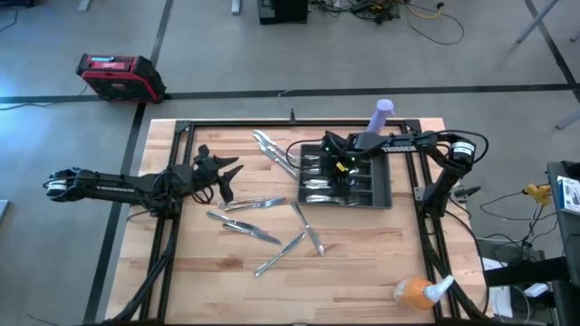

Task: Sort silverware
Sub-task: Put the silver fork into the gray silverware tray

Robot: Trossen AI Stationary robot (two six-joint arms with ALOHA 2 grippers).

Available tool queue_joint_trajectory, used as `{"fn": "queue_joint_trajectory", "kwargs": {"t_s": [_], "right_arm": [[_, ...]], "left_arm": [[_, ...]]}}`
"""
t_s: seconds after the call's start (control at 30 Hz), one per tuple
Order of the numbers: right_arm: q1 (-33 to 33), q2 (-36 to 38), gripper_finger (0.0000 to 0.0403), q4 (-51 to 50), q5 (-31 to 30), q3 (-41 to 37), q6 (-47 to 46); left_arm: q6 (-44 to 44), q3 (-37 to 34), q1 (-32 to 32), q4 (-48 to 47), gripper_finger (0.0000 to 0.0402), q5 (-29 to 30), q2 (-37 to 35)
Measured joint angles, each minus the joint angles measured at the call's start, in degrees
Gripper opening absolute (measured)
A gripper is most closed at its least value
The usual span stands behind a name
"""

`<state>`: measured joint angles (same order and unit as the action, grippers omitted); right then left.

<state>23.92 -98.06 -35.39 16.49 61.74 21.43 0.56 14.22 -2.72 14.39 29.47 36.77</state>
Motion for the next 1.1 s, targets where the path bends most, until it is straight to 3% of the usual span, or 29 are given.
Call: {"fn": "queue_joint_trajectory", "kwargs": {"t_s": [0.2, 0.37, 0.53, 0.83, 1.1], "right_arm": [[-1.0, 0.0, 0.0143, -0.4, 0.0, 1.2, -0.2], [-2.4, 0.0, 0.0137, -0.3, -0.6, 1.8, -1.3], [-2.1, -0.2, 0.011, 0.6, -7.6, -0.2, -2.8], [-3.5, -0.2, 0.0011, 4.6, -7.1, -0.4, -5.0], [-4.1, -3.8, 0.0002, 9.9, -7.1, -0.4, -7.5]], "left_arm": [[-0.1, 0.0, 0.0, 0.0, 0.0116, 0.0, 0.2], [-1.4, 0.0, 0.0, -0.5, 0.0116, -2.5, 0.2], [-1.5, 0.0, 0.0, -0.8, 0.0116, -3.1, 0.8], [-1.3, 0.0, 0.0, -0.8, 0.0116, -3.1, 1.2], [-1.5, 0.0, 0.0, -0.7, 0.0116, -3.1, 1.4]]}}
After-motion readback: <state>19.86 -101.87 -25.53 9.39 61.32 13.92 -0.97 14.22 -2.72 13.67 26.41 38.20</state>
